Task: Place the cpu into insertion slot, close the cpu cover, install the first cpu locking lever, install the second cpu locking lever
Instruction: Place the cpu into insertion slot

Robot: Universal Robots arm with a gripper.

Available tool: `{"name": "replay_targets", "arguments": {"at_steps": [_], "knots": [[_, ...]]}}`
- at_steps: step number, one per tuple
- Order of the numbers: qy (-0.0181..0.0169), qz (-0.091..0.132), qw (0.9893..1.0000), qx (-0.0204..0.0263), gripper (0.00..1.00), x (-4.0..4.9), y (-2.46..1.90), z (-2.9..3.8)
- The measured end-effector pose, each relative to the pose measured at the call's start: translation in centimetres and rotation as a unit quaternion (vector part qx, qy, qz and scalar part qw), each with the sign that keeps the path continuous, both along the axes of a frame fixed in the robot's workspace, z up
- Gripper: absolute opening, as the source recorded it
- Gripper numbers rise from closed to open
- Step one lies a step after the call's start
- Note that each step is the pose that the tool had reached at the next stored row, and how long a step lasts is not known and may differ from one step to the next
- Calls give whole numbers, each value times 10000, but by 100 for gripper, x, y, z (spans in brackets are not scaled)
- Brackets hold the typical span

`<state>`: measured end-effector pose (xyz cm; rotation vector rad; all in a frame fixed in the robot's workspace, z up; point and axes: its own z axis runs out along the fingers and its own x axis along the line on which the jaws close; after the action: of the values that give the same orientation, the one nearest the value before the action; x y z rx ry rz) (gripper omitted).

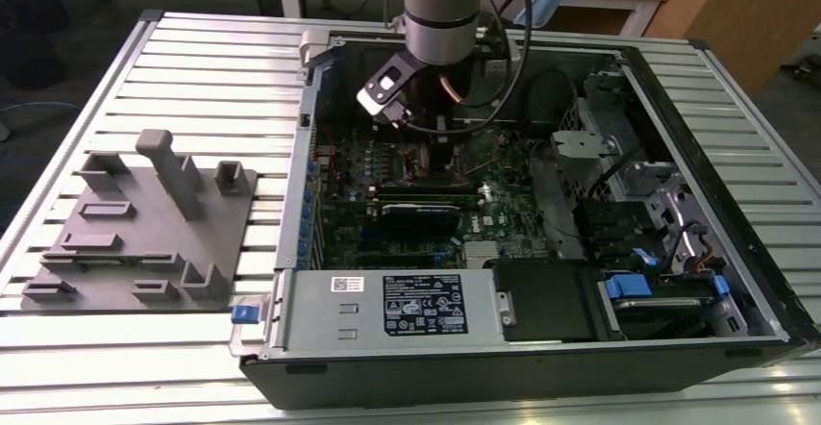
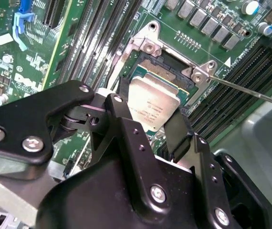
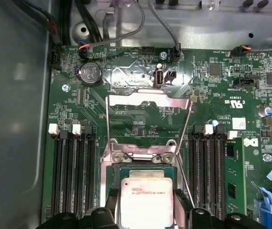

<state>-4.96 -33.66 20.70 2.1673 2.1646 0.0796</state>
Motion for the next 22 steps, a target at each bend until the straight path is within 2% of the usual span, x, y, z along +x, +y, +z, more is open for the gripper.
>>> {"name": "replay_targets", "arguments": {"at_steps": [5,9,13,22], "knots": [[1,0,10000,18,54,-1,0,-16],[0,0,10000,73,54,-7,0,-34],[0,0,10000,74,54,-7,0,-37],[-1,-98,9999,74,54,-19,1,-96]]}}
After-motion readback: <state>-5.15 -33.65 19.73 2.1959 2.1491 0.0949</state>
